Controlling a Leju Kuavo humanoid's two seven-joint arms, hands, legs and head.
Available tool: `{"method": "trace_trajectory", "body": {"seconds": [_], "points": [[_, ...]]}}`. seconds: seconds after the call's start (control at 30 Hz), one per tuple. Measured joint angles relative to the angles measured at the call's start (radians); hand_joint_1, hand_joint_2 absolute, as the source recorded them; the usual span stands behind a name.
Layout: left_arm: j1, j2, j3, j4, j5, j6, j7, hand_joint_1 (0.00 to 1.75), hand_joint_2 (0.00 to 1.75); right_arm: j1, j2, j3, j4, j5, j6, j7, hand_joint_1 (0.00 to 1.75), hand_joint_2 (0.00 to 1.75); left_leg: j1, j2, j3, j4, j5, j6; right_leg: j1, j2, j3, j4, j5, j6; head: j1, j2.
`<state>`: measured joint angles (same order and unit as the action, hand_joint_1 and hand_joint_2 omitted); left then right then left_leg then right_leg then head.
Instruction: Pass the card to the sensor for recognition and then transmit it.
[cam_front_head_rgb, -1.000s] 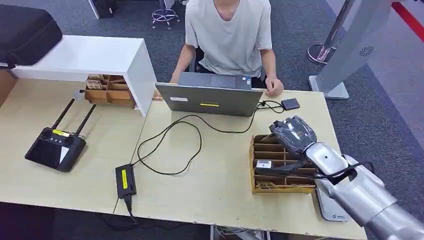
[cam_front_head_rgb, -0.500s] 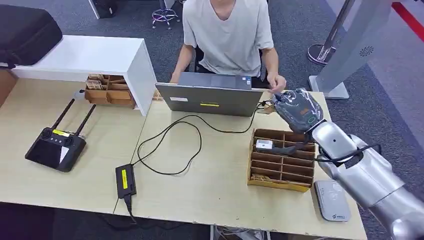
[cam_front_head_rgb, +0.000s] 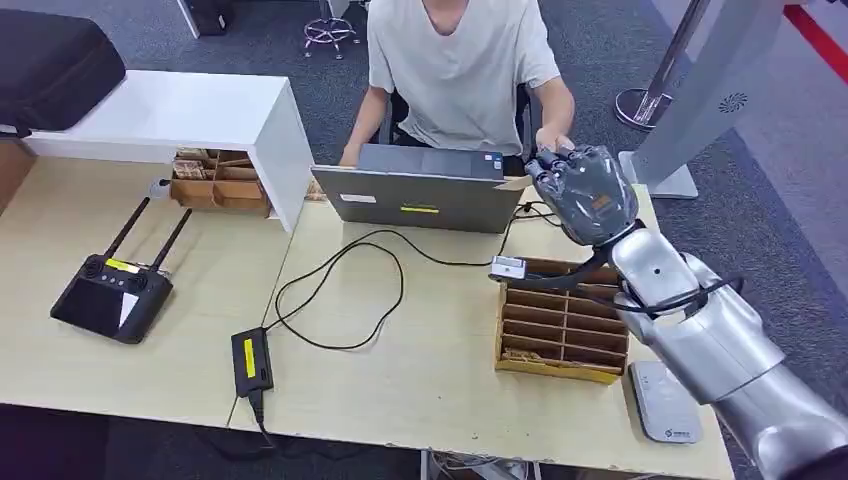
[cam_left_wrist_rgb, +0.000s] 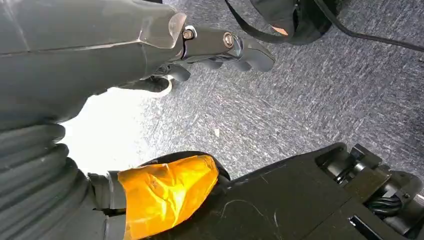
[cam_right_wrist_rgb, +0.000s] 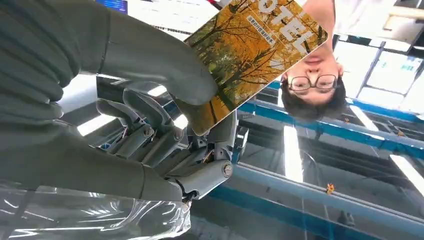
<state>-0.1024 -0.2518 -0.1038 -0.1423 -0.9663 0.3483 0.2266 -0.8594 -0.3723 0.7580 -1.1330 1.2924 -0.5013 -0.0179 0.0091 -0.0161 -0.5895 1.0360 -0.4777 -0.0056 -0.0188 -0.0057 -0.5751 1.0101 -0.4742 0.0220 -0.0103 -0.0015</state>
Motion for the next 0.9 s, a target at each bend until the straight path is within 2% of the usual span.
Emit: {"method": "trace_trajectory", "body": {"seconds": [0.27,0.4,0.53,0.63,0.9], "points": [[0.0,0.0,0.0,0.0,-0.018,0.0,-0.004,0.0,1.75,0.0,0.039,-0.013,0.002,0.043,-0.01,0.021,1.75,1.75,0.0,0.0,0.0,0.0,0.0,0.0,0.0,0.0,0.0,0.0,0.0,0.0,0.0,0.0],[-0.004,0.0,0.0,0.0,-0.055,-0.001,-0.065,0.0,1.75,0.0,0.069,-0.016,0.003,0.071,-0.011,0.029,1.75,1.75,0.0,0.001,0.0,0.0,0.0,0.0,0.0,0.001,0.0,0.0,0.0,0.0,0.0,0.0],[-0.005,-0.001,0.0,0.0,-0.061,-0.001,-0.077,0.0,1.75,0.0,0.09,-0.016,0.004,0.074,-0.01,0.029,1.75,1.75,0.0,0.0,0.0,0.0,0.0,0.0,0.0,0.0,0.0,0.0,0.0,0.0,0.0,0.0],[-0.008,-0.002,-0.007,0.0,-0.084,-0.005,-0.163,0.0,1.75,-0.001,0.106,-0.016,0.005,0.087,0.005,0.025,1.75,1.75,0.001,0.0,0.0,0.0,0.0,0.0,0.0,0.0,0.0,0.0,0.0,0.0,0.0,0.0],[-0.016,-0.006,-0.01,0.0,-0.054,-0.004,-0.122,0.0,1.75,-0.038,0.184,0.007,0.055,0.115,0.035,0.03,1.75,1.75,0.001,0.003,0.0,0.0,0.0,0.0,0.001,0.004,-0.001,0.0,0.001,-0.001,0.0,0.0]]}}
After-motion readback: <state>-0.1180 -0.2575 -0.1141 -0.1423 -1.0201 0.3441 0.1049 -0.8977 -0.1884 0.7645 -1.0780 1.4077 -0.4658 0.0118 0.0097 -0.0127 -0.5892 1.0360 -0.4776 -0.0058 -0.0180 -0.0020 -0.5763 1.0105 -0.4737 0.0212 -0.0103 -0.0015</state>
